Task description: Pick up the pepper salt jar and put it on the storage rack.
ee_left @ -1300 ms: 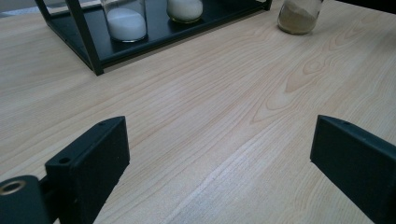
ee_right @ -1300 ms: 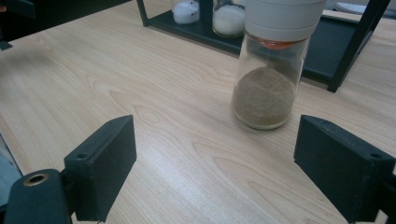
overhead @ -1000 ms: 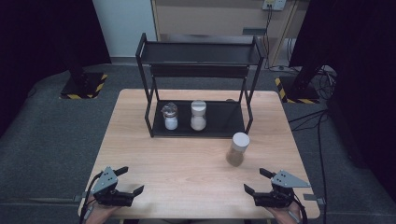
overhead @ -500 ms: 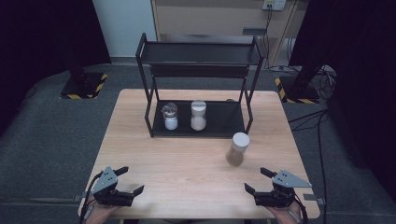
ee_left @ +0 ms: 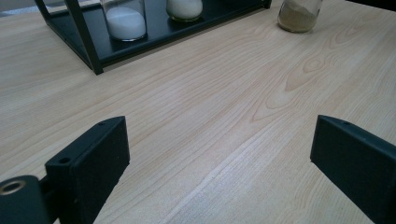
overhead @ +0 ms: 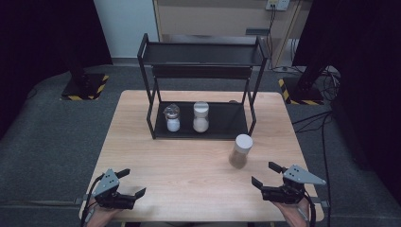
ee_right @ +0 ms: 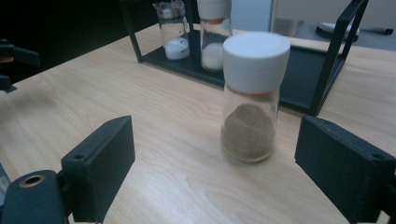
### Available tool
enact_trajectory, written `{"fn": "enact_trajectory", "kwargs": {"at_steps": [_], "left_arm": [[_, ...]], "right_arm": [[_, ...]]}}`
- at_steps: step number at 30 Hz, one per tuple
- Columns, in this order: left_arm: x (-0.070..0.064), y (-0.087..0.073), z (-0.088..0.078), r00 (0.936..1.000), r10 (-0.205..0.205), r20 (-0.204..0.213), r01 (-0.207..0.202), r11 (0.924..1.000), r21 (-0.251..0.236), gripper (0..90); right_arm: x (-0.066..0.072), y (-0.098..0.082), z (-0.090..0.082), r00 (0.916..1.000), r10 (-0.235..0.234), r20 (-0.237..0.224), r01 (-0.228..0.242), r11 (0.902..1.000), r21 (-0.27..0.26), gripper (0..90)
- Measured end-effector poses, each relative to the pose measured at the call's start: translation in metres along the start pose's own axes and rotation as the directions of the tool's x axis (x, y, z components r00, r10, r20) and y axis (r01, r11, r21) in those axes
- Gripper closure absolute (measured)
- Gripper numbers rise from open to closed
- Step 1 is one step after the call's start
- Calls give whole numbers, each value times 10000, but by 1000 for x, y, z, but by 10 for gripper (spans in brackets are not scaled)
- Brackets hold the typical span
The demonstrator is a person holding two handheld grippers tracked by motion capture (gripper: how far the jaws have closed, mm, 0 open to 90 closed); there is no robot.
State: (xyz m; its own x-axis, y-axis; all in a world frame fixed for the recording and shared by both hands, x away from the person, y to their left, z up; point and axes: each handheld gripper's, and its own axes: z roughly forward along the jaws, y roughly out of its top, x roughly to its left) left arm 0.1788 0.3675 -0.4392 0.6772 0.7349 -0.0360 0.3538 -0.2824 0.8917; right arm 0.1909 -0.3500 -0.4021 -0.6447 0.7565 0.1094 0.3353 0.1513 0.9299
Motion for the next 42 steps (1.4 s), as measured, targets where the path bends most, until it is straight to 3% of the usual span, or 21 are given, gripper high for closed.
{"fn": "enact_trajectory", "kwargs": {"at_steps": [9, 18, 30, 42], "left_arm": [[0, 0, 0, 10000, -23, -16, 23, 10000, 15, 36], [0, 0, 0, 10000, -19, -15, 19, 10000, 19, 36], [0, 0, 0, 10000, -33, -37, 33, 10000, 22, 36], [0, 0, 0, 10000, -47, -55, 47, 10000, 50, 37]], "right_arm": [[-3, 21, 8, 10000, -34, 80, 32, 9998, 221, 122], [-5, 42, 26, 9997, -241, 45, 239, 9983, 541, 125], [-7, 55, 52, 9997, -186, 180, 171, 9968, 786, 132], [-16, 57, 79, 9993, 109, 365, -147, 9943, 1055, 137]]}}
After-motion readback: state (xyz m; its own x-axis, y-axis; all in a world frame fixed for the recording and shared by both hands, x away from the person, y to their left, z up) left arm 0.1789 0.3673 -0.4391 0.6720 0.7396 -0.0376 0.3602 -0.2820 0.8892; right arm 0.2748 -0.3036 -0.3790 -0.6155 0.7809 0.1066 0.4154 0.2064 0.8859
